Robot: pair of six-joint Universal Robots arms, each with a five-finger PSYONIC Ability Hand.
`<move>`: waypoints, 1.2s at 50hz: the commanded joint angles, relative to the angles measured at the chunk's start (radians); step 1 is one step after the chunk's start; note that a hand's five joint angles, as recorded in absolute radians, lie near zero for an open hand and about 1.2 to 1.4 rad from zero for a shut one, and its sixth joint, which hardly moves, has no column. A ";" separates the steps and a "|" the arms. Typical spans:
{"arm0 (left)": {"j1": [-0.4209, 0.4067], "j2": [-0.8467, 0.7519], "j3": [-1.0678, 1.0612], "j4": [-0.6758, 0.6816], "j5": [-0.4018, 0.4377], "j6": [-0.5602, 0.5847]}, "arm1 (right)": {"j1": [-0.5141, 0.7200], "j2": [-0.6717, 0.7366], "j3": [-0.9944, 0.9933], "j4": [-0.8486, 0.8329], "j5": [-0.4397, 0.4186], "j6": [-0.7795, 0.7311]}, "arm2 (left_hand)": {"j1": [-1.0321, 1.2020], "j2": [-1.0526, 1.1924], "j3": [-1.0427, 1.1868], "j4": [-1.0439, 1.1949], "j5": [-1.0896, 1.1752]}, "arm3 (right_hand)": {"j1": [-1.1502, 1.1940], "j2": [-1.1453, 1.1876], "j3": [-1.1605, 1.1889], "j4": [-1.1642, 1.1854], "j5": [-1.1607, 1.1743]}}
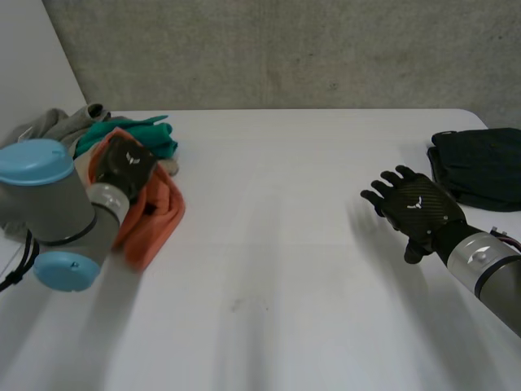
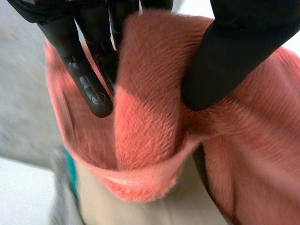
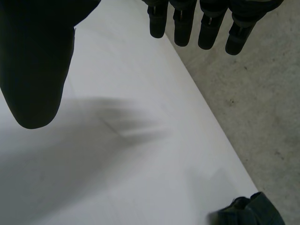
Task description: Fold the laundry.
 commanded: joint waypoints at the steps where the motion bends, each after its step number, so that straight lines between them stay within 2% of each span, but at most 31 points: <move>1: -0.173 0.147 0.008 0.082 0.007 -0.219 | -0.011 -0.030 0.010 0.007 0.048 0.012 | 0.295 0.242 0.247 0.236 0.274 | -0.052 -0.038 -0.032 -0.034 -0.046; 5: -0.298 0.196 0.010 0.077 0.014 -0.395 | -0.027 -0.087 0.013 0.007 0.091 0.046 | 0.295 0.242 0.247 0.236 0.274 | -0.052 -0.038 -0.032 -0.034 -0.046; 6: -0.355 0.211 0.010 0.075 0.016 -0.490 | -0.034 -0.110 0.012 0.004 0.102 0.078 | 0.295 0.242 0.247 0.236 0.274 | -0.052 -0.038 -0.032 -0.034 -0.046; 8: -0.401 0.217 0.012 0.077 0.022 -0.590 | -0.038 -0.130 0.007 0.004 0.105 0.118 | 0.295 0.242 0.247 0.236 0.274 | -0.052 -0.038 -0.032 -0.034 -0.046; 9: -0.430 0.217 0.016 0.085 0.036 -0.681 | -0.038 -0.148 0.002 0.005 0.106 0.165 | 0.295 0.242 0.247 0.236 0.274 | -0.052 -0.038 -0.032 -0.034 -0.046; 11: -0.447 0.205 0.034 0.085 0.046 -0.780 | -0.041 -0.164 -0.007 0.005 0.106 0.237 | 0.295 0.242 0.247 0.236 0.274 | -0.052 -0.038 -0.032 -0.034 -0.046; 13: -0.448 0.185 0.053 0.074 0.051 -0.809 | -0.044 -0.167 -0.014 0.007 0.105 0.277 | 0.295 0.242 0.247 0.236 0.274 | -0.052 -0.038 -0.032 -0.034 -0.046; 17: -0.466 0.049 0.082 0.037 0.054 -0.796 | -0.062 -0.166 -0.025 0.018 0.102 0.345 | 0.295 0.242 0.247 0.236 0.274 | -0.052 -0.038 -0.032 -0.034 -0.046; 19: -0.492 0.007 0.087 0.003 0.060 -0.761 | -0.074 -0.166 -0.025 0.025 0.099 0.362 | 0.009 -0.043 -0.039 -0.049 -0.011 | -0.052 -0.038 -0.032 -0.034 -0.046; 20: -0.501 0.004 0.081 -0.001 0.063 -0.744 | -0.079 -0.166 -0.025 0.027 0.099 0.363 | -0.210 -0.263 -0.258 -0.269 -0.231 | -0.052 -0.038 -0.032 -0.034 -0.046; 21: -0.521 -0.002 0.078 -0.009 0.072 -0.703 | -0.087 -0.166 -0.027 0.031 0.096 0.365 | -0.614 -0.666 -0.662 -0.672 -0.634 | -0.052 -0.038 -0.032 -0.034 -0.046; 22: -0.527 -0.002 0.076 -0.010 0.077 -0.682 | -0.088 -0.164 -0.027 0.033 0.096 0.365 | -0.740 -0.792 -0.788 -0.798 -0.760 | -0.052 -0.038 -0.032 -0.034 -0.046; 25: -0.535 0.021 0.068 -0.010 0.068 -0.621 | -0.090 -0.164 -0.030 0.036 0.096 0.366 | -0.873 -0.925 -0.921 -0.931 -0.893 | -0.052 -0.038 -0.032 -0.034 -0.046; 27: -0.532 0.061 0.064 -0.010 0.060 -0.612 | -0.085 -0.162 -0.033 0.038 0.096 0.365 | -0.885 -0.937 -0.933 -0.944 -0.905 | -0.052 -0.038 -0.032 -0.034 -0.046; 35: -0.426 0.246 -0.031 0.002 0.037 -0.601 | -0.076 -0.166 -0.088 0.162 0.093 0.356 | -0.903 -0.955 -0.950 -0.961 -0.923 | -0.052 -0.038 -0.032 -0.034 -0.046; 42: -0.316 0.300 -0.128 0.005 0.037 -0.586 | 0.031 -0.190 -0.163 0.314 0.067 0.345 | -0.900 -0.952 -0.948 -0.958 -0.920 | -0.052 -0.038 -0.032 -0.034 -0.046; 48: -0.213 0.215 -0.136 -0.001 0.046 -0.485 | 0.212 -0.156 -0.182 0.340 0.051 0.209 | -0.888 -0.940 -0.936 -0.947 -0.908 | -0.052 -0.038 -0.032 -0.034 -0.046; 54: -0.161 0.104 -0.107 -0.004 0.056 -0.353 | 0.370 0.011 -0.218 0.340 0.079 0.101 | -0.891 -0.943 -0.939 -0.949 -0.911 | -0.052 -0.038 -0.032 -0.034 -0.046; 60: -0.161 -0.028 -0.004 -0.003 0.121 -0.311 | 0.439 0.184 -0.249 0.243 0.194 0.069 | -0.879 -0.932 -0.927 -0.938 -0.900 | -0.052 -0.038 -0.032 -0.034 -0.046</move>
